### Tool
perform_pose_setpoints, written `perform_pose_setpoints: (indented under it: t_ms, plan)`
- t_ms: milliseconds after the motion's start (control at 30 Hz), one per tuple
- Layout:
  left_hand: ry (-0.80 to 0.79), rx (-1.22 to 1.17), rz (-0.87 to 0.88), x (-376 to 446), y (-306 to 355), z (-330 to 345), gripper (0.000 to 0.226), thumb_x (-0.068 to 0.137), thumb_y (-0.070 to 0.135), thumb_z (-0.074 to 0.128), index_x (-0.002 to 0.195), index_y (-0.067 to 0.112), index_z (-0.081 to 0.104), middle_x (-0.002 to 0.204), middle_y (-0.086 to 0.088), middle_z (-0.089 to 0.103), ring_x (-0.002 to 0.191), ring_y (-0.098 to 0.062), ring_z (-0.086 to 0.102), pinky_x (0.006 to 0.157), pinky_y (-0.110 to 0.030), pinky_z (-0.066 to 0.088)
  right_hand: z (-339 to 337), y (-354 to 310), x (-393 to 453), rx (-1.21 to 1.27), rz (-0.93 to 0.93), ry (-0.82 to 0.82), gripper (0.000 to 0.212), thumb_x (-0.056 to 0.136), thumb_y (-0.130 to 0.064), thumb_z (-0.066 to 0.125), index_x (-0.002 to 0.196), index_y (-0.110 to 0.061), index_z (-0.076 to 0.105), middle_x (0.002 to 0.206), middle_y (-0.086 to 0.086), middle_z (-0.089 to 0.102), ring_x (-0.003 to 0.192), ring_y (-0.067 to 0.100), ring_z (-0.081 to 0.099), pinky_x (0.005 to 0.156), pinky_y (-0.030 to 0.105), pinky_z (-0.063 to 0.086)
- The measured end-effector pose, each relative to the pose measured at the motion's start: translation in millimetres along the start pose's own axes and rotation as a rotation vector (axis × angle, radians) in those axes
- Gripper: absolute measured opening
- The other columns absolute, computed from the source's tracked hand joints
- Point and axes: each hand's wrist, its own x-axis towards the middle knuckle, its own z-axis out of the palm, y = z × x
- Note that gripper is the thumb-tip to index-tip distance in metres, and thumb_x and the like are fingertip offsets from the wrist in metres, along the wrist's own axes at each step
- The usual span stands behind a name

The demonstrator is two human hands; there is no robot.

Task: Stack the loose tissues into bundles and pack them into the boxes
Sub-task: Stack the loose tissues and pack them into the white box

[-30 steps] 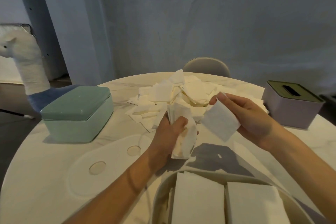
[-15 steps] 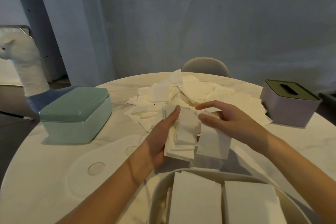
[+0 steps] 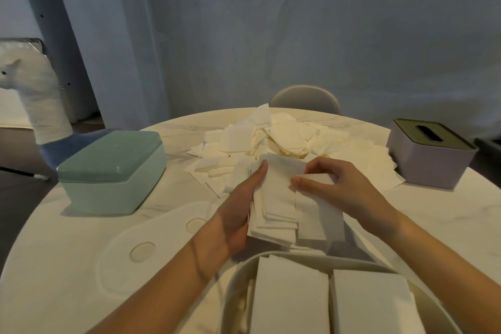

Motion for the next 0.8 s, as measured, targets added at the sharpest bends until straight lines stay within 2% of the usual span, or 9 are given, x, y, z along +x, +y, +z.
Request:
perform_pose_setpoints:
  t_ms: [67,200,300,367,400,500,567,667,800]
  plan:
    - [-0.032,0.017,-0.031,-0.2,-1.0,1.2,0.049,0.094,0.056,0.061,0.128,0.020,0.067,0.129,-0.021,0.069,0.118,-0.043,0.066,0.110,-0.060,0.044,-1.2,-1.6,1.0,-0.045,0.006,-0.029,0.034,0.079,-0.057,0.075,0.098,-0.030,0.071,0.099,-0.015,0.066,0.096,0.007,0.060,0.077,0.014,0.043]
    - [-0.009,-0.005,-0.021,1.0,-4.9,-4.3,0.043,0.094,0.026,0.071,0.134,0.012,0.066,0.132,-0.022,0.065,0.123,-0.041,0.061,0.115,-0.062,0.038,-11.9,-9.9,1.8,-0.062,-0.006,-0.096,0.043,0.072,-0.066,0.066,0.098,-0.033,0.072,0.099,-0.021,0.067,0.100,0.003,0.059,0.082,0.015,0.041]
    - [-0.004,-0.085,0.007,2.2,-7.0,-4.3,0.037,0.097,0.025,0.065,0.128,0.007,0.071,0.137,-0.027,0.059,0.127,-0.046,0.053,0.119,-0.061,0.032,-16.7,-18.5,-1.7,0.149,-0.041,-0.127,0.037,0.076,-0.061,0.066,0.100,-0.034,0.073,0.099,-0.026,0.068,0.098,-0.003,0.061,0.081,0.013,0.049]
    - [-0.014,-0.103,0.014,4.0,-9.1,-1.7,0.042,0.099,0.031,0.062,0.134,0.008,0.066,0.136,-0.027,0.061,0.130,-0.047,0.054,0.115,-0.059,0.039,-11.5,-23.7,-5.8,0.342,-0.035,-0.155,0.033,0.078,-0.057,0.068,0.101,-0.034,0.074,0.103,-0.023,0.069,0.100,0.006,0.064,0.083,0.019,0.057]
    - [-0.020,-0.088,0.006,4.2,-10.5,1.3,0.045,0.098,0.034,0.062,0.136,0.009,0.064,0.129,-0.024,0.065,0.123,-0.044,0.059,0.108,-0.054,0.046,-6.2,-26.0,-7.4,0.402,-0.021,-0.147,0.033,0.078,-0.056,0.069,0.101,-0.034,0.074,0.105,-0.020,0.069,0.100,0.010,0.066,0.084,0.023,0.060]
    - [-0.052,-0.028,-0.008,4.8,-14.2,10.7,0.048,0.096,0.043,0.062,0.131,0.010,0.066,0.111,-0.018,0.069,0.105,-0.032,0.066,0.086,-0.041,0.059,12.5,-24.6,-4.1,0.323,0.010,0.051,0.049,0.065,-0.065,0.074,0.101,-0.032,0.073,0.105,-0.015,0.070,0.097,0.011,0.065,0.077,0.022,0.056]
    - [-0.074,-0.019,0.008,4.0,-14.5,13.2,0.055,0.098,0.055,0.052,0.130,0.014,0.067,0.118,-0.019,0.070,0.109,-0.034,0.068,0.090,-0.041,0.059,21.4,-17.6,2.0,0.227,0.022,0.200,0.045,0.067,-0.063,0.080,0.100,-0.033,0.072,0.104,-0.016,0.070,0.098,0.009,0.064,0.078,0.024,0.053]
    - [-0.095,-0.009,-0.015,1.1,-14.3,13.5,0.064,0.094,0.066,0.045,0.121,0.016,0.074,0.120,-0.019,0.071,0.107,-0.035,0.071,0.091,-0.044,0.059,29.5,-5.4,7.5,0.170,0.038,0.273,0.039,0.074,-0.061,0.079,0.102,-0.034,0.069,0.109,-0.016,0.068,0.102,0.008,0.062,0.082,0.024,0.052]
    - [-0.166,0.030,-0.037,8.9,-20.2,3.4,0.049,0.100,0.022,0.065,0.146,0.008,0.052,0.143,-0.033,0.053,0.133,-0.048,0.053,0.103,-0.050,0.052,31.4,0.3,10.2,0.208,0.044,0.239,0.037,0.079,-0.060,0.076,0.103,-0.032,0.068,0.105,-0.014,0.070,0.096,0.006,0.065,0.073,0.021,0.050]
